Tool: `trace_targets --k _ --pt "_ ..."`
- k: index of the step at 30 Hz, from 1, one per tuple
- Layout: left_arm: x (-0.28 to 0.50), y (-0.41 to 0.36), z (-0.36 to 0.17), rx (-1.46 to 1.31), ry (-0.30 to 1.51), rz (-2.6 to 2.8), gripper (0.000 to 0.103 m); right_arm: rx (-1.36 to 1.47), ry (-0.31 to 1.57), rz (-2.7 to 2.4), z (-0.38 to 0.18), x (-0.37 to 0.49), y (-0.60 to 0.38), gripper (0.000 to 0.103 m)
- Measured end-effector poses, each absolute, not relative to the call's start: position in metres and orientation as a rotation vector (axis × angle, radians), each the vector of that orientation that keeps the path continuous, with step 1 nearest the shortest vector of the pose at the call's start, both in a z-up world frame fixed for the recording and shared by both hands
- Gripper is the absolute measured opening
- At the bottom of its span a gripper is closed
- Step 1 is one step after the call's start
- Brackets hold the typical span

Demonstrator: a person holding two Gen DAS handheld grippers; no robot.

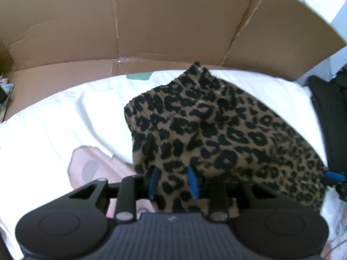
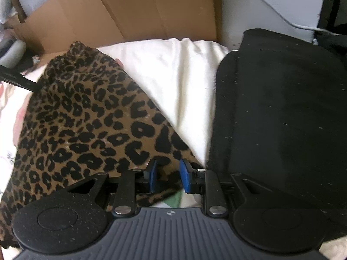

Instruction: Fold clothes

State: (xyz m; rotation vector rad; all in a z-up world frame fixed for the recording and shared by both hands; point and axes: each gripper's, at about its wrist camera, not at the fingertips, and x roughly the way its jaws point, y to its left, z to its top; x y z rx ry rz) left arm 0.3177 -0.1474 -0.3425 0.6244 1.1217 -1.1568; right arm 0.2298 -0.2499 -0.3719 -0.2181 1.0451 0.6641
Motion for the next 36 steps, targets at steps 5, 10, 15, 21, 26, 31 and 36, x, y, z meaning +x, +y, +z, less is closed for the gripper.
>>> trace_targets --k 5,10,15,21,26,31,36 --pt "0.309 -0.117 -0.317 0.566 1.107 -1.194 0.047 -0.133 1.062 0.690 -0.359 0.226 -0.258 0.031" --pt "0.299 -0.081 -0.313 0.511 1.122 -1.203 0.047 -0.129 1.041 0.745 -0.345 0.210 -0.251 0.031" --pt "0.290 -0.043 -0.315 0.477 1.138 -1.208 0.047 -0.114 1.051 0.838 -0.334 0.190 -0.237 0.031" --pt "0.278 0.002 -0.316 0.435 1.157 -1.214 0.047 -0.111 1.071 0.895 -0.325 0.170 -0.229 0.031" --pt "0.267 0.031 -0.328 0.462 1.208 -1.222 0.047 -0.135 1.068 0.975 -0.319 0.148 -0.219 0.032" --pt "0.250 0.046 -0.351 0.532 1.274 -1.260 0.043 -0.109 1.104 1.103 -0.319 0.125 -0.208 0.032" --pt "0.232 0.055 -0.362 0.593 1.306 -1.309 0.043 -0.174 1.107 1.208 -0.318 0.102 -0.192 0.032"
